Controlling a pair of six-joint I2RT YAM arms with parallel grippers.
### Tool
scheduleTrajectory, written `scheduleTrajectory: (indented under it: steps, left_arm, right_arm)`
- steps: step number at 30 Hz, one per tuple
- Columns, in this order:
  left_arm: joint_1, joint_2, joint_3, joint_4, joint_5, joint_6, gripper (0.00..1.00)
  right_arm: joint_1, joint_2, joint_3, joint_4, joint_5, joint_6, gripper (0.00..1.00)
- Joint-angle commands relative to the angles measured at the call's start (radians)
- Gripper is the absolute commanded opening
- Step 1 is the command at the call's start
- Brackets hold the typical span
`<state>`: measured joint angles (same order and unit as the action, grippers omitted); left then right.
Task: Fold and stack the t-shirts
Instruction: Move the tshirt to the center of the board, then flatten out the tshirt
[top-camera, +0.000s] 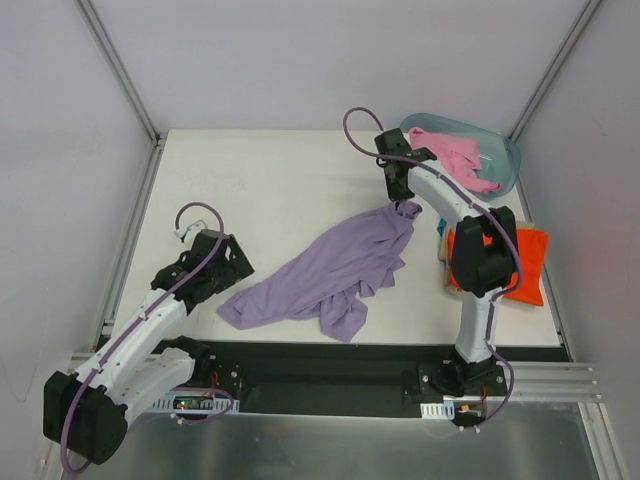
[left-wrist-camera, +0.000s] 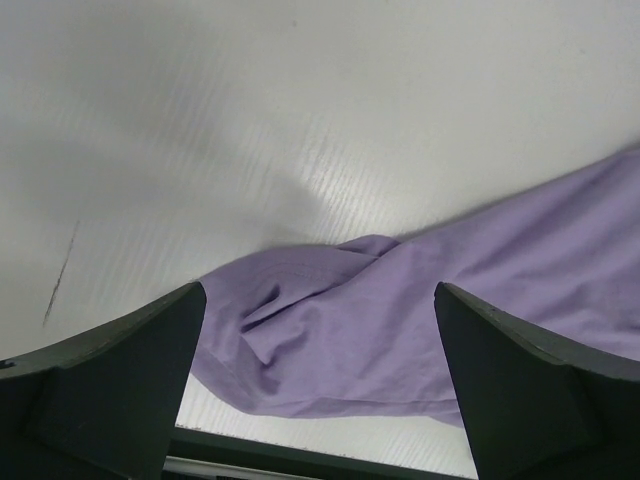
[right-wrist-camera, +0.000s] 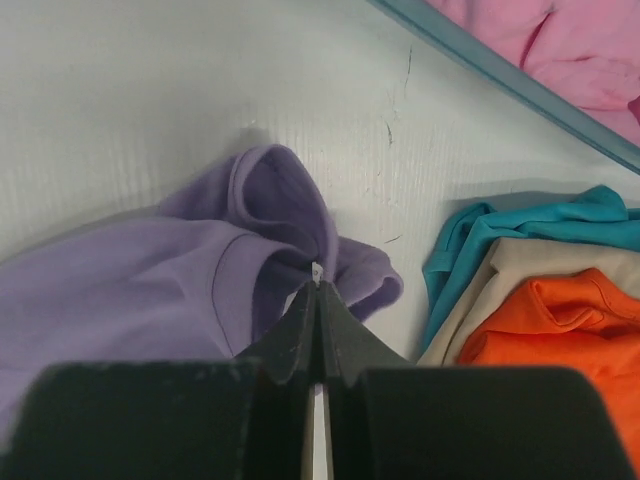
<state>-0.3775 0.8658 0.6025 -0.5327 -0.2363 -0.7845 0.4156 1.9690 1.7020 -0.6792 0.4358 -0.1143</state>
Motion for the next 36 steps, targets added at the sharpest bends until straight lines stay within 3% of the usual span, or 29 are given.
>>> scheduleTrajectory:
  steps: [1,4,5,7,10,11,13,16,25,28,33,36]
  left_arm:
    - [0.011,-0.004,-0.038,-0.082,0.015,-0.067,0.99]
    - [0.011,-0.002,-0.046,-0.151,-0.008,-0.103,0.99]
    - [0.011,-0.002,-0.053,-0.164,-0.018,-0.116,0.99]
    - [0.011,-0.002,-0.069,-0.187,-0.018,-0.156,0.99]
    - [0.011,-0.001,-0.104,-0.193,-0.003,-0.22,0.96]
    - [0.011,0.001,-0.122,-0.193,0.0,-0.235,0.89]
    - [0.014,0.013,-0.136,-0.2,0.015,-0.272,0.82]
    - [0.02,0.021,-0.144,-0.219,-0.007,-0.312,0.78]
    - [0.031,-0.008,-0.184,-0.239,-0.018,-0.418,0.56]
    - [0.031,-0.013,-0.185,-0.237,-0.021,-0.435,0.53]
    - [0.031,0.019,-0.182,-0.214,-0.015,-0.427,0.47]
    - [0.031,0.056,-0.182,-0.159,-0.011,-0.418,0.28]
  right_arm:
    - [-0.032,0.025,0.093,-0.049,0.051,0.059,0.01]
    - [-0.061,0.028,0.076,-0.016,0.011,0.077,0.06]
    - [-0.069,0.024,0.067,-0.007,-0.009,0.077,0.15]
    - [-0.081,-0.005,0.05,0.003,-0.035,0.068,0.22]
    - [-0.084,-0.097,-0.034,0.039,-0.074,0.082,0.5]
    - [-0.084,-0.129,-0.065,0.071,-0.104,0.099,0.72]
    - [-0.081,-0.223,-0.154,0.102,-0.161,0.1,0.99]
    - [-0.058,-0.324,-0.246,0.132,-0.23,0.088,0.96]
    - [0.06,-0.531,-0.519,0.203,-0.17,0.14,0.96]
    - [0.068,-0.602,-0.608,0.237,-0.206,0.171,0.96]
    - [0.069,-0.78,-0.747,0.271,-0.121,0.243,0.96]
    - [0.06,-0.895,-0.827,0.32,-0.127,0.284,0.96]
